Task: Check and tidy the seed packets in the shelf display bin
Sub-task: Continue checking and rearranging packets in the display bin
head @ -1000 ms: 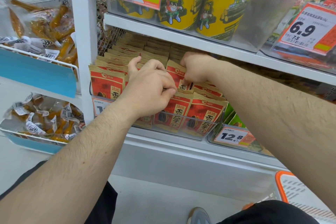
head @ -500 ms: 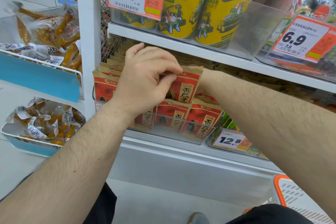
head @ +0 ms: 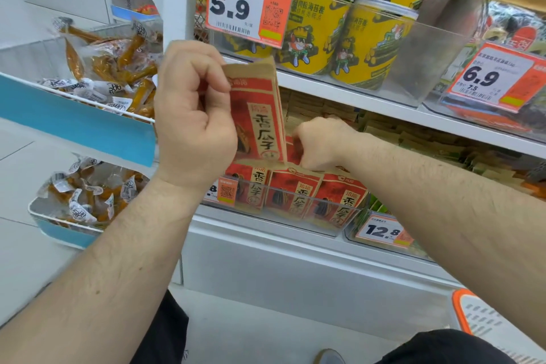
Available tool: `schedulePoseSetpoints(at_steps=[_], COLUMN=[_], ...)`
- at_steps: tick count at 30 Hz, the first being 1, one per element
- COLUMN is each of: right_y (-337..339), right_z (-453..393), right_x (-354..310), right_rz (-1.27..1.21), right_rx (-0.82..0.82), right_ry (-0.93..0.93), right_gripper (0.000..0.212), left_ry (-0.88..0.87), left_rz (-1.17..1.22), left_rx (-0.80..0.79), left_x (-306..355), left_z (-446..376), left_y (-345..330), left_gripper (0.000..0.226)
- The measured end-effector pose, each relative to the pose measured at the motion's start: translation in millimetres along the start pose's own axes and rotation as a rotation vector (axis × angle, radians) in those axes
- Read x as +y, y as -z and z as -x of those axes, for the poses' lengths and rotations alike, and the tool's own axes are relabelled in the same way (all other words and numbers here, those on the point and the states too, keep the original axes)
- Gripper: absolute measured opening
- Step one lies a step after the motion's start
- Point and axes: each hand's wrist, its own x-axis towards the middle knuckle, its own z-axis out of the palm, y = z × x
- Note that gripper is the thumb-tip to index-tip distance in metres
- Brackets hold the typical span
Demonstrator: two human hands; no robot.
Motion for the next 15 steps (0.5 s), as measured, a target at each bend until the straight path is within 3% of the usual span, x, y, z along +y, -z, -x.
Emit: schedulePoseSetpoints(at_steps=[5,9,13,15], right_y=[-3.4,-6.3,2.6,1.9], right_z=[-4.5,-5.7,17.3,40.2], right_x=[1.2,9.8,18.5,15.6], right_rz=[0.001,-0.155,-0.393,-0.595], right_rx=[-0.025,-0.004,0.215,0.448], right_ry=[-0.011,0.002,0.012,-0.016], right_gripper=[0.027,0.020,0.005,0.018], left_ry=[0.085,0.323,0.458,0.469], left_rz=[-0.005,0.054,0.003,-0.047], left_rx=[-0.168,-0.361,-0.597,-0.649], left_x=[6.6,8.8,7.6,9.0], left_z=[9.1,13.8,24.6,29.1], left_y=[0.4,-0.9,-5.8,-9.4], left_gripper=[0.031,0.033,0.041,0.047])
